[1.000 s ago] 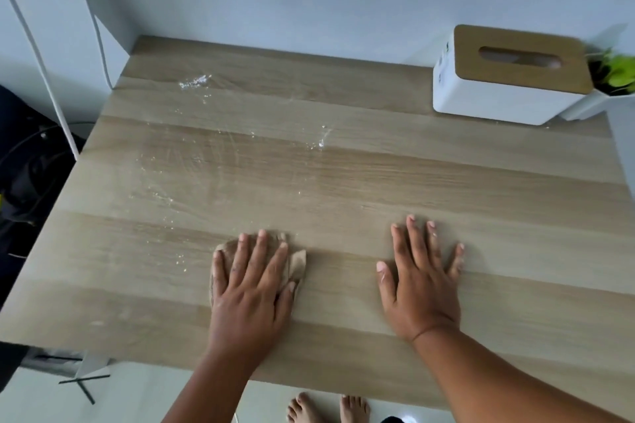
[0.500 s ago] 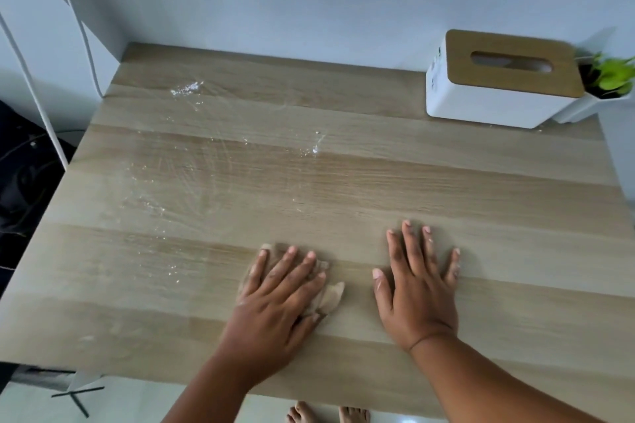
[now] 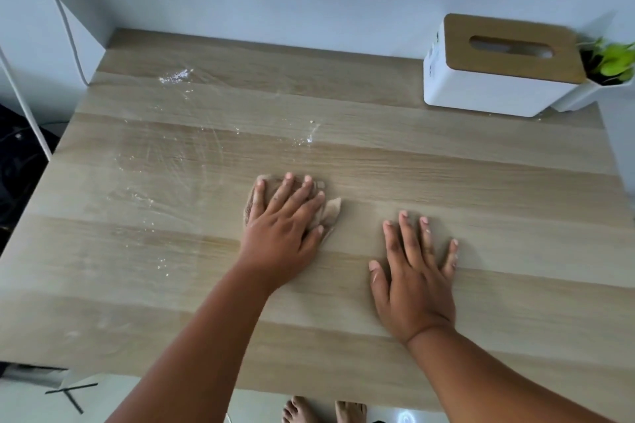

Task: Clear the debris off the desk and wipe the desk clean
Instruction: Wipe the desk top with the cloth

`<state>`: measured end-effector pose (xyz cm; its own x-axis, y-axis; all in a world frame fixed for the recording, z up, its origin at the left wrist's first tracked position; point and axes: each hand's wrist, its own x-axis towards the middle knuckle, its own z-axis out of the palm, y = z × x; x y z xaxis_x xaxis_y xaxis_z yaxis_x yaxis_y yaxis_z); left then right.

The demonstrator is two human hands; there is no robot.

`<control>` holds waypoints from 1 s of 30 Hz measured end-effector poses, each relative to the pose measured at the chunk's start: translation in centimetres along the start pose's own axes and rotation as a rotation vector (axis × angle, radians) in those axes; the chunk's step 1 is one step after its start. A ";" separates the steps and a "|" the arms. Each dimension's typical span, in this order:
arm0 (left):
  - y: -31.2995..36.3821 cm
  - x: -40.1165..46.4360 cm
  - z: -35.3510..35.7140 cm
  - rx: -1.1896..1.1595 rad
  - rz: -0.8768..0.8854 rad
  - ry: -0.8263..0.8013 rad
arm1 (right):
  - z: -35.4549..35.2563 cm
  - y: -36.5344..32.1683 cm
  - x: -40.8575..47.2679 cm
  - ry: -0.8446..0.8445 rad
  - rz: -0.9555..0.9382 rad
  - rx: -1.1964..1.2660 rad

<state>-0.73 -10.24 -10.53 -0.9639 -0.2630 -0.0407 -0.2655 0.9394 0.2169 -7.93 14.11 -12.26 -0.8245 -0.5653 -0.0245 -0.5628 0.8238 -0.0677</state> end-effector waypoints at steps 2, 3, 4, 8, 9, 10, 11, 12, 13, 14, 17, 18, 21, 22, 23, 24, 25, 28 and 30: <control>-0.7 -2.6 -0.1 -0.027 0.138 0.005 | 0.0 0.0 0.0 -0.001 0.002 0.001; -1.4 -3.8 -0.2 -0.035 0.179 0.012 | -0.1 0.0 0.1 -0.004 0.001 0.003; -2.2 -4.8 -0.4 -0.037 0.192 0.020 | -0.1 0.0 0.1 -0.006 0.000 0.004; -4.2 -4.2 -1.1 -0.002 -0.065 0.056 | 0.0 0.1 0.0 -0.002 -0.009 0.007; -4.2 -2.9 -1.2 -0.003 -0.160 0.048 | 0.0 0.1 0.0 0.001 -0.008 0.010; -3.9 -1.3 -1.3 -0.012 -0.244 0.039 | 0.0 0.1 0.0 0.001 -0.005 0.014; -3.5 0.5 -1.2 -0.025 -0.310 0.037 | 0.0 0.1 0.0 0.000 -0.003 0.016; -3.1 2.2 -1.2 -0.032 -0.350 0.038 | -0.1 0.0 0.0 -0.001 -0.004 0.015; -2.6 3.8 -1.1 -0.032 -0.360 0.037 | -0.2 0.0 0.0 -0.003 -0.005 0.011; -2.0 5.1 -0.9 -0.027 -0.343 0.032 | -0.2 0.0 0.0 -0.008 -0.008 0.009; -0.3 6.0 -0.3 -0.003 -0.194 0.004 | -0.3 0.0 0.1 -0.013 -0.007 0.000; 0.0 5.4 -0.2 -0.007 -0.127 0.003 | -0.3 0.0 0.0 -0.013 -0.006 -0.003; -0.4 1.9 -0.2 -0.032 0.081 0.003 | -0.3 -0.1 0.0 -0.001 -0.003 0.008; -1.0 0.8 -0.2 -0.033 0.114 0.016 | -0.3 -0.1 0.0 -0.001 -0.002 0.011; -1.6 0.1 -0.3 -0.027 0.111 0.031 | -0.3 -0.1 0.1 -0.001 -0.001 0.015; -2.2 -0.4 -0.4 -0.020 0.070 0.042 | -0.2 -0.1 0.1 -0.001 -0.002 0.019; -2.6 -0.2 -0.5 -0.017 0.000 0.054 | -0.2 0.0 0.1 0.002 -0.006 0.024; -3.0 2.8 -0.7 -0.027 -0.248 0.070 | -0.1 0.0 0.1 0.011 -0.011 0.030; -2.8 6.2 -0.7 -0.053 -0.395 0.089 | -0.1 0.0 0.1 0.006 -0.010 0.035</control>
<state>-5.95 -14.67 -10.69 -0.7820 -0.6214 -0.0472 -0.6114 0.7503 0.2513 -8.04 14.06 -12.16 -0.8195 -0.5728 -0.0179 -0.5683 0.8163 -0.1031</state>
